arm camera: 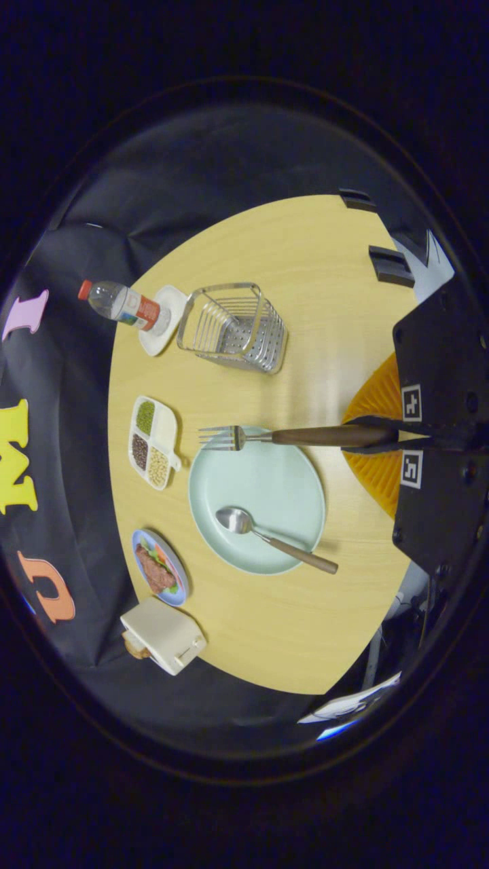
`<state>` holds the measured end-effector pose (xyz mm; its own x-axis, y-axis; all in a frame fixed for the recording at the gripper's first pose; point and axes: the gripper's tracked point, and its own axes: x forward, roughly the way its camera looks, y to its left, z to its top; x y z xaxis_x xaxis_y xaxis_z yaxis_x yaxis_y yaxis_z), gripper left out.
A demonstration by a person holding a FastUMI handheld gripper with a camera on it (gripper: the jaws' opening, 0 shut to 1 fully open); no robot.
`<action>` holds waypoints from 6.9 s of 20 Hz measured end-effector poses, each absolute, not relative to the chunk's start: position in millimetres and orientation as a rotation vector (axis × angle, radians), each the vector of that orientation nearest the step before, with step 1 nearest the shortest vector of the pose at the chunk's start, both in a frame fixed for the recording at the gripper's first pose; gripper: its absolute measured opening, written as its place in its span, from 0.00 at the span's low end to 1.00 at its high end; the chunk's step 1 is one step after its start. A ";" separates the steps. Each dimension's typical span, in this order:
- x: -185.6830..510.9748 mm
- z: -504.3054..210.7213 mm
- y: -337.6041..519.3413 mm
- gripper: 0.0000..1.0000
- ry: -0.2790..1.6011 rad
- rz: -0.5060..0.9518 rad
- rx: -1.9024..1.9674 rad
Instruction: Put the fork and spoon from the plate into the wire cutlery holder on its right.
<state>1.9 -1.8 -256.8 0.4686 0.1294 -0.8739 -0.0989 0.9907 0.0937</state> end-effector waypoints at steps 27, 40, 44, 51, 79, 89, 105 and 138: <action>56.1 -218.5 -91.2 0.21 1.055 -0.025 0.140; 39.9 -142.4 -61.3 0.87 0.830 -0.037 0.106; 26.7 -132.1 -28.9 0.94 0.786 0.009 0.106; -6.0 -161.5 30.2 0.95 0.841 0.072 0.086; 13.4 -332.0 173.9 0.64 1.313 0.029 0.218; 9.5 -311.0 157.0 0.01 1.217 0.126 0.155; 7.9 -222.6 51.4 0.01 0.999 0.147 0.151; 44.8 -193.3 -87.0 0.21 0.807 -0.055 0.150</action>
<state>44.8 -87.0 -193.3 0.6910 0.0081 -0.7228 0.1065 0.9879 0.1130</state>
